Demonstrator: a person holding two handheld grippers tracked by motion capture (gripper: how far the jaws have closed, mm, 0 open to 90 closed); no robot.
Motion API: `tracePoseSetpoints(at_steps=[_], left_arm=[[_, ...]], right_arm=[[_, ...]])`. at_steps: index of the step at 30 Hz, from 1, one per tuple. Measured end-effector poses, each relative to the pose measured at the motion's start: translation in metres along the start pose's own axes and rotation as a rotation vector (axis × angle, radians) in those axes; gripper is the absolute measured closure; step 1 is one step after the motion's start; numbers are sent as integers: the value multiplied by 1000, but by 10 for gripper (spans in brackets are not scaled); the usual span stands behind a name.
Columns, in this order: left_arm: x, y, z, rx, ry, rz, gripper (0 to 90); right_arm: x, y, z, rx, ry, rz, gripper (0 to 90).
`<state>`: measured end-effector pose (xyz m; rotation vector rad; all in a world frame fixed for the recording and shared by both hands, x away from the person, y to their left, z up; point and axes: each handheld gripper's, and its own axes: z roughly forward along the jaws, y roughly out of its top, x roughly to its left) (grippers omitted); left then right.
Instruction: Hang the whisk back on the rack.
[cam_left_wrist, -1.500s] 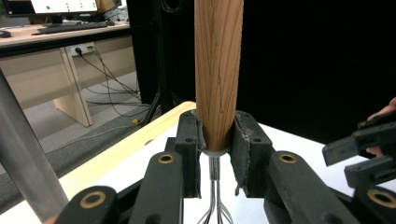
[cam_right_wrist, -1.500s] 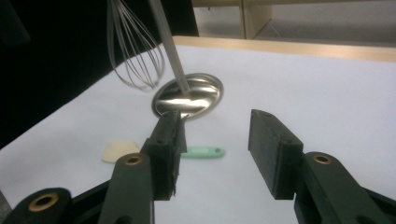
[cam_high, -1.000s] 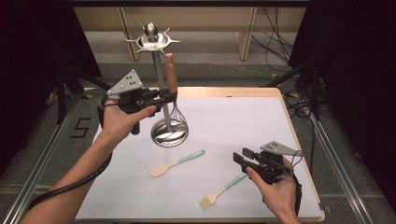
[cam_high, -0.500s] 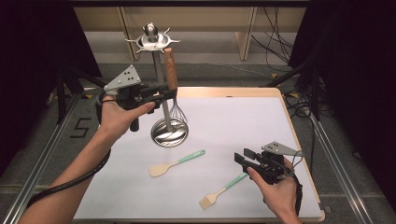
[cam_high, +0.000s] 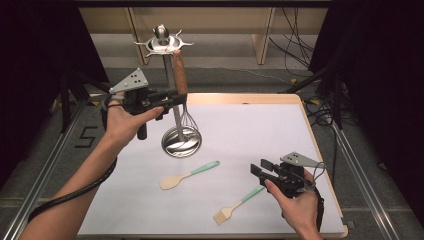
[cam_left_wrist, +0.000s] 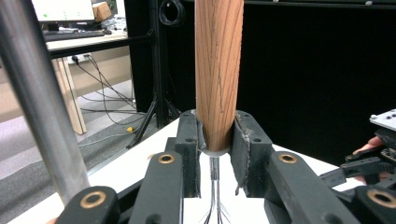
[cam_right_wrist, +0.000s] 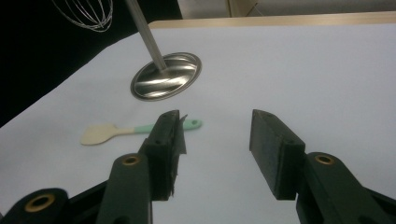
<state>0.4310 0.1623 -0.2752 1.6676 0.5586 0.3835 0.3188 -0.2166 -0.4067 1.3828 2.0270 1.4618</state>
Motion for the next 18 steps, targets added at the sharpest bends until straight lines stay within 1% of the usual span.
tracePoseSetpoints(at_steps=[1,2,3,6,7,8,9,12,13,14,15,16,17,18], left_arm=[[2,0,1,1,-1,1,731],[3,-1,1,2,4,-3,731],[4,-1,1,1,4,-6,731],[7,-3,1,4,10,-17,731],[8,-3,1,7,10,-19,731],[11,-4,1,13,7,-28,731],[11,-4,1,13,7,-28,731],[14,-6,1,9,2,-42,730],[15,-6,1,11,4,-47,730],[17,-7,1,11,5,-47,730],[18,-8,1,11,11,-49,730],[18,-9,1,11,19,-63,729],[24,-8,0,14,19,-1,729],[26,-10,0,15,27,14,727]], right_arm=[[0,0,0,0,0,0,538],[-1,1,-2,24,-16,-16,537],[0,1,-2,32,-16,-9,537],[-1,0,-2,24,-13,-8,536],[2,0,-2,36,-10,27,536],[2,0,-3,41,-12,39,535],[2,0,-3,41,-12,39,535],[2,0,-3,40,-10,35,535],[1,0,-2,36,-12,17,534],[1,0,-2,36,-12,17,534],[2,0,-3,40,-10,35,534],[-1,0,-2,28,-18,-6,534],[-1,0,-2,28,-18,-6,534],[-1,0,-2,27,-20,-8,533]])
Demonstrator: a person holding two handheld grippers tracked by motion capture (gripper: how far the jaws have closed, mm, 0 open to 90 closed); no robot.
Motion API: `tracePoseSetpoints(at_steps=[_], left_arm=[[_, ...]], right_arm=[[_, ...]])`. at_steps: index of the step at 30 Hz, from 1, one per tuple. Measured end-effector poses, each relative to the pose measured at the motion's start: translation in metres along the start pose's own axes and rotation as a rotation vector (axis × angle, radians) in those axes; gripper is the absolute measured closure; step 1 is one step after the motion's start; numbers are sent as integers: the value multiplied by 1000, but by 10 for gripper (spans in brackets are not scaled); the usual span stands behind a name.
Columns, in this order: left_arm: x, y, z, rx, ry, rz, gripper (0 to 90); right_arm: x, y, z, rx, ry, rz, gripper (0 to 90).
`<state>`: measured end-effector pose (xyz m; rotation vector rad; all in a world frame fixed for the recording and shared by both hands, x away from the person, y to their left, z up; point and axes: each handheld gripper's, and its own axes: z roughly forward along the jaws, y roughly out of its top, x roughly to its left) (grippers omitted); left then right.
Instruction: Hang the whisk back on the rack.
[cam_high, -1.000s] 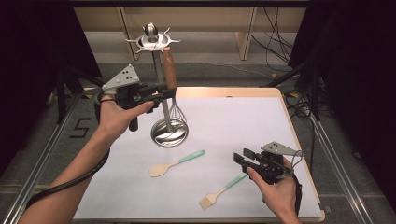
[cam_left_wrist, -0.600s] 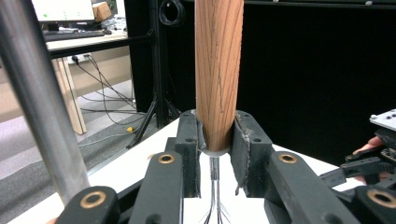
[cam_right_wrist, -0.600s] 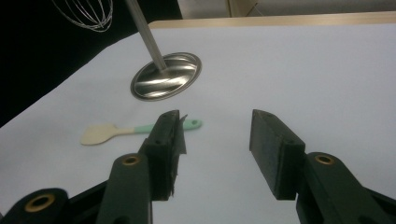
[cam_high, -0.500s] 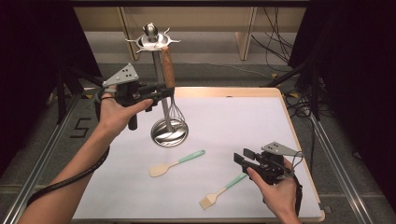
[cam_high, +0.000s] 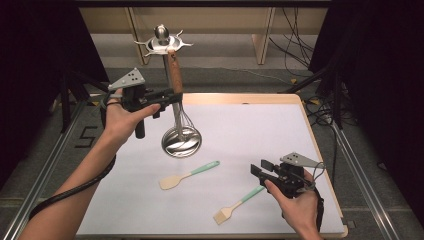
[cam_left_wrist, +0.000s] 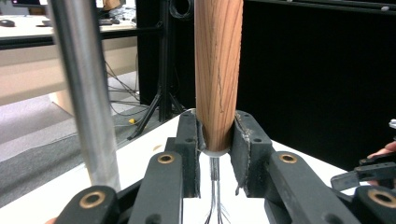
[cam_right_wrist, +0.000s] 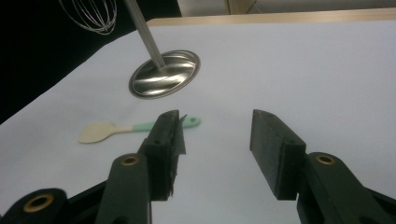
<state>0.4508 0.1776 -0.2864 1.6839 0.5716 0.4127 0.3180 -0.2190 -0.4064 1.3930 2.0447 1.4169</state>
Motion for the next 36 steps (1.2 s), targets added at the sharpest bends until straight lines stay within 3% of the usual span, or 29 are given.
tracePoseSetpoints(at_steps=[1,2,3,4,5,6,7,8,9,10,11,12,13,14,15,22,23,25,26,29,30,31,36], left_arm=[[0,0,0,0,0,0,725],[-5,-3,-1,-1,17,-81,714],[0,-2,-2,-5,25,-15,714],[-3,-3,-3,-16,38,-46,698],[0,-2,-7,-28,51,6,650],[1,-2,-11,-45,62,36,575],[3,0,-14,-59,70,92,575],[-10,-2,-21,-75,104,-40,561],[-13,1,-31,-107,142,-34,598],[-13,1,-31,-107,142,-34,640],[-15,5,-36,-135,171,-25,640],[-17,13,-44,-161,216,18,753],[-19,16,-45,-188,221,-5,775],[-20,22,-47,-190,241,16,807],[-21,26,-49,-193,254,5,830],[-22,47,-48,-246,291,35,889],[-22,48,-48,-251,295,37,889],[-20,51,-47,-261,301,38,890],[-17,53,-47,-268,307,27,891],[-16,55,-46,-262,315,31,891],[-15,55,-46,-271,314,21,891],[-15,55,-46,-277,322,16,891],[-8,56,-48,-285,358,6,891]], right_arm=[[0,0,0,0,0,0,533],[0,0,0,8,-2,8,532],[0,0,0,8,-2,8,532],[1,-1,1,14,7,18,532],[-1,-1,0,12,-11,-11,531],[-1,-1,1,11,-8,-9,531],[-1,-1,0,11,-10,-10,530],[-1,-1,0,10,-8,-10,529],[-1,-1,-1,15,-6,6,528],[-1,-1,-1,14,-10,-3,528],[-1,-1,-1,14,-10,-3,528],[2,-1,-2,20,6,50,528],[2,-1,-2,20,2,45,528],[2,-1,-2,19,-1,46,528],[3,-1,-3,24,-1,54,528],[2,-1,-3,7,6,38,526],[-1,-1,-3,4,-7,0,526],[-1,0,-4,6,-9,3,526],[-1,-2,0,-42,-18,11,527],[-2,-1,-2,-18,-6,6,526],[-2,0,-5,13,-23,-6,526],[-1,0,-3,2,-6,0,526],[-1,0,-4,4,-9,2,525]])
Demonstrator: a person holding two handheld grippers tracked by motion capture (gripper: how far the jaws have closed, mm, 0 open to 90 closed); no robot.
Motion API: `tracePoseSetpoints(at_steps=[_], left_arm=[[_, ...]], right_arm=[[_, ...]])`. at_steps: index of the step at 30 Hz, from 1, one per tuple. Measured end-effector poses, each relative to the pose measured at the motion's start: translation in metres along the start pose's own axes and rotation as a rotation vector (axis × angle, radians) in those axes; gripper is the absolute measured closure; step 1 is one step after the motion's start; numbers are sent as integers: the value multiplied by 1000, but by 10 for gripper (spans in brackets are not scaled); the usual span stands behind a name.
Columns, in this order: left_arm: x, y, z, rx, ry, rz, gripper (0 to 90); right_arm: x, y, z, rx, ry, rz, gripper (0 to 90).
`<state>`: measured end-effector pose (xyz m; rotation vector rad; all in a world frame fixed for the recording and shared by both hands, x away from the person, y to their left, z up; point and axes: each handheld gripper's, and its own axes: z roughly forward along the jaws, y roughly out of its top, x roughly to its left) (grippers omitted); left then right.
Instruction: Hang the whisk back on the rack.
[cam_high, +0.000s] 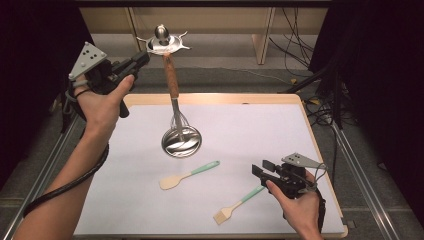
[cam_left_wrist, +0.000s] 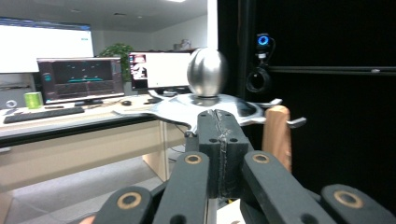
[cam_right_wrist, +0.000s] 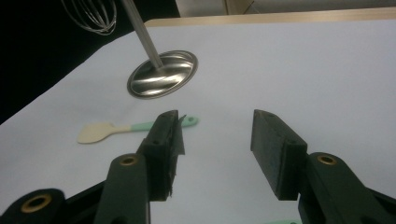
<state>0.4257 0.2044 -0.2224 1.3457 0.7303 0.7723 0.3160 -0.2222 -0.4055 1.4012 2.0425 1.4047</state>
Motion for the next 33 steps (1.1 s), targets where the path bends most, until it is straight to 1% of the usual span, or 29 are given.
tracePoseSetpoints(at_steps=[1,4,5,8,9,12,13,14,15,16,17,18,19,20,25,28,29,30,31,32,33], left_arm=[[3,1,1,1,14,-1,892],[8,2,3,-2,28,-4,892],[12,3,6,-3,37,-5,892],[15,5,9,5,46,-3,892],[17,5,11,8,49,-4,892],[21,6,15,16,58,-3,891],[23,7,17,19,58,0,892],[24,7,18,24,60,3,892],[25,7,20,26,64,5,891],[27,8,22,31,68,4,892],[27,8,22,31,68,4,892],[28,8,24,34,69,12,892],[30,8,25,37,65,9,892],[31,8,27,36,63,6,891],[34,9,30,45,55,19,891],[36,9,31,44,53,25,889],[36,9,30,41,55,24,879],[36,9,29,39,58,23,872],[36,9,27,33,57,24,872],[34,9,23,23,56,23,837],[33,9,20,18,58,25,837]], right_arm=[[0,0,0,3,1,5,525],[0,0,1,6,-7,-4,525],[4,0,1,-6,7,50,525],[3,1,0,9,13,51,525],[1,1,1,3,10,33,525],[1,0,1,2,7,36,525],[1,-1,4,-35,-1,33,525],[1,-1,4,-37,0,34,525],[2,-1,3,-26,4,43,525],[0,0,2,-10,19,34,525],[0,0,2,-10,19,34,525],[0,0,1,5,8,32,525],[0,0,0,6,0,20,525],[-1,1,1,6,14,20,525],[-1,0,1,7,6,19,524],[-2,1,0,2,-4,8,523],[2,0,2,-33,1,62,522],[1,2,-1,9,5,52,522],[1,2,-1,9,5,52,522],[1,2,-1,11,1,55,523],[1,2,-1,11,1,55,523]])
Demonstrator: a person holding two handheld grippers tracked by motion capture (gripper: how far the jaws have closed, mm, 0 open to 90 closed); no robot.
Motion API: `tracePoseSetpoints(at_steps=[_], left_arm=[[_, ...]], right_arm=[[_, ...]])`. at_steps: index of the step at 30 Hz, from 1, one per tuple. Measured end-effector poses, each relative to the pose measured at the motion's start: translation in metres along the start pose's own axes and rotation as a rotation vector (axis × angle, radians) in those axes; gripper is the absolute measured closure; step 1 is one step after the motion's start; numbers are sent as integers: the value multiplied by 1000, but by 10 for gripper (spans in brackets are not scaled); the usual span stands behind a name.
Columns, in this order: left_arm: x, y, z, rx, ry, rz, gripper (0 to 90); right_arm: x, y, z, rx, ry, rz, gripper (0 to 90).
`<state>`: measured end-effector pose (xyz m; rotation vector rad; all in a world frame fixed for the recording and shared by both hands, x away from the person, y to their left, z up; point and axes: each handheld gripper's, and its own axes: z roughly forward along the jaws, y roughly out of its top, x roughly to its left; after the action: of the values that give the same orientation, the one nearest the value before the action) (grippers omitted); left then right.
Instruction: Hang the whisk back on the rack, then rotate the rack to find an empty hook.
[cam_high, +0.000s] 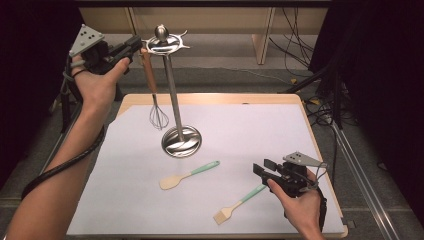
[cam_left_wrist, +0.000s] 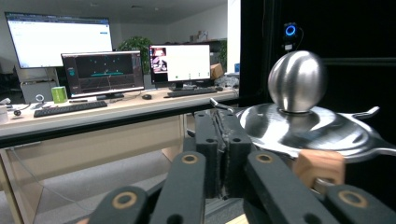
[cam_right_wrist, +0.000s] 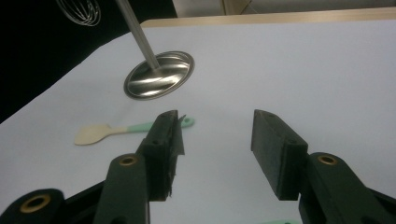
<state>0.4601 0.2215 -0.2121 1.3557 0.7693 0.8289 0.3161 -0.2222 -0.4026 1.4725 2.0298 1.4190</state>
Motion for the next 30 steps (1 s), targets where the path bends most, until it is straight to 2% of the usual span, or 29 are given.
tracePoseSetpoints(at_steps=[1,2,4,5,6,8,9,10,11,12,13,14,15,17,19,20,21,22,23,25,26,27,28,29,30], left_arm=[[-1,-1,-6,-5,1,5,814],[-3,-1,-11,-5,-4,5,781],[-5,-3,-20,5,-19,-1,679],[-6,-4,-24,6,-22,-5,644],[-6,-6,-29,11,-26,-9,567],[-5,-10,-37,13,-23,-20,535],[-3,-11,-41,13,-6,-7,520],[-1,-13,-44,14,23,2,508],[2,-15,-47,10,46,11,497],[5,-16,-50,8,64,16,483],[7,-18,-53,5,82,18,478],[9,-18,-56,5,99,21,478],[10,-19,-59,4,112,18,472],[11,-21,-66,-1,130,3,451],[9,-22,-69,-5,131,12,445],[8,-24,-72,-8,129,7,441],[5,-25,-74,-8,122,3,435],[2,-27,-77,-1,109,2,431],[-3,-29,-78,3,92,0,431],[-12,-35,-80,23,53,2,436],[-16,-38,-80,37,27,4,447],[-19,-42,-79,50,6,8,453],[-22,-46,-79,62,-9,13,461],[-24,-49,-78,71,-17,13,471],[-27,-54,-77,91,-32,14,480]], right_arm=[[0,0,0,0,-8,-6,522],[-4,1,1,-17,-21,-64,522],[-2,2,0,-17,-9,-52,522],[1,2,-1,-3,-8,-17,521],[-1,3,0,-11,-11,-59,520],[-1,3,1,-20,-6,-55,520],[-2,4,0,-6,-19,-64,520],[0,3,0,0,-5,-29,520],[-3,4,0,-5,-15,-61,520],[-4,4,1,-15,-19,-58,520],[-5,5,-2,4,-33,-66,520],[-6,4,0,-7,-26,-67,520],[-4,4,1,-4,-4,-38,520],[-5,5,0,-9,-14,-56,521],[-5,5,0,-10,-13,-58,521],[-5,4,0,-7,-15,-68,521],[-4,3,1,-21,-10,-50,521],[1,2,-2,21,-10,8,521],[-3,2,-1,-2,-8,-48,521],[-3,3,-2,-9,-9,-59,521],[-3,3,-1,-10,6,-53,521],[0,3,-3,8,-3,-19,522],[-3,4,-4,12,-22,-64,522],[-4,4,-4,13,-29,-70,523],[0,3,-3,16,-8,-5,524]])
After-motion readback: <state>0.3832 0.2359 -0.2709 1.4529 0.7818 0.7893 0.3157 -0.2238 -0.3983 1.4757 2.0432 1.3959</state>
